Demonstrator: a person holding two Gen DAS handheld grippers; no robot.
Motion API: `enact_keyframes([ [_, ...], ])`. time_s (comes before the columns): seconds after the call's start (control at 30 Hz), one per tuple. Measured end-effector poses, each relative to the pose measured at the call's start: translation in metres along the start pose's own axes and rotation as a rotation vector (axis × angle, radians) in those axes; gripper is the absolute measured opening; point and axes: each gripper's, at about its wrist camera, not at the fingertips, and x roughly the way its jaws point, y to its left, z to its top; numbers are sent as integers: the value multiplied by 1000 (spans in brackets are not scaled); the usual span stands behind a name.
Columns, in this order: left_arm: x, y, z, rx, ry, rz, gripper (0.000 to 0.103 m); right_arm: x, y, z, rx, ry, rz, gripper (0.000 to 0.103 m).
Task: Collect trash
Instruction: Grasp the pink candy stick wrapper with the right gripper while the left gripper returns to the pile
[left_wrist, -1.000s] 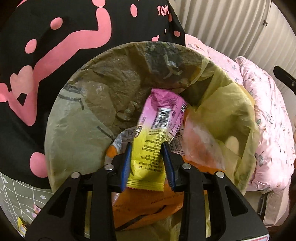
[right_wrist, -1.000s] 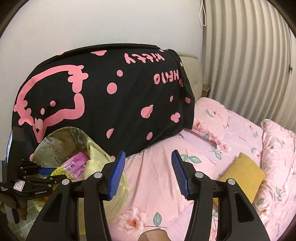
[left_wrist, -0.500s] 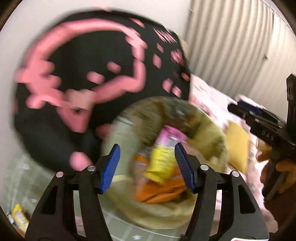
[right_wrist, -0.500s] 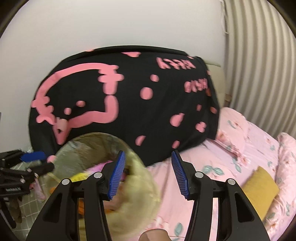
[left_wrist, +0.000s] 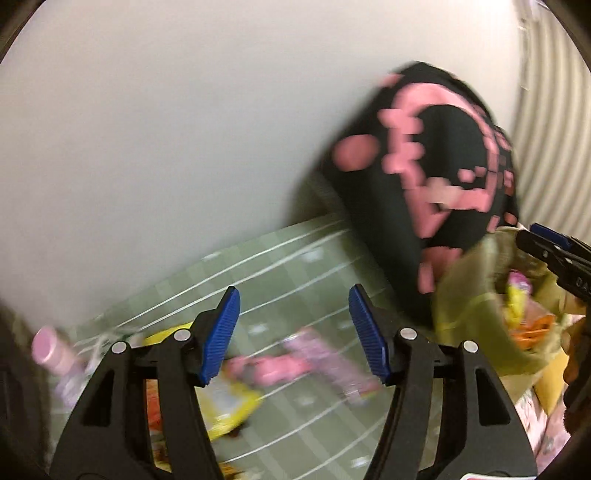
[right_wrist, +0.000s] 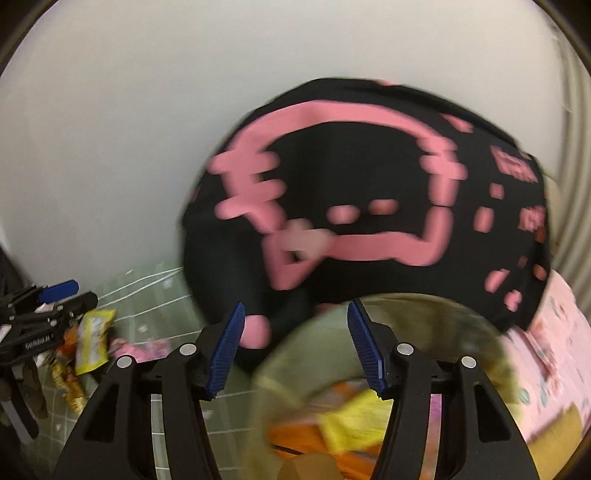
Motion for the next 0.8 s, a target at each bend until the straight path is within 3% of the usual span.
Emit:
enact_keyframes([
  [0.23,-23,90,-17,-108,1,156,58,47,66,-6,-59,95,157,55],
  [0.5,-30,178,-54,-262,66,209,58,98,121,-28,-132,224,260,54],
  [0.8,-18,214,-78,-325,116,199,58,149,150,-56,-154,349,270,54],
])
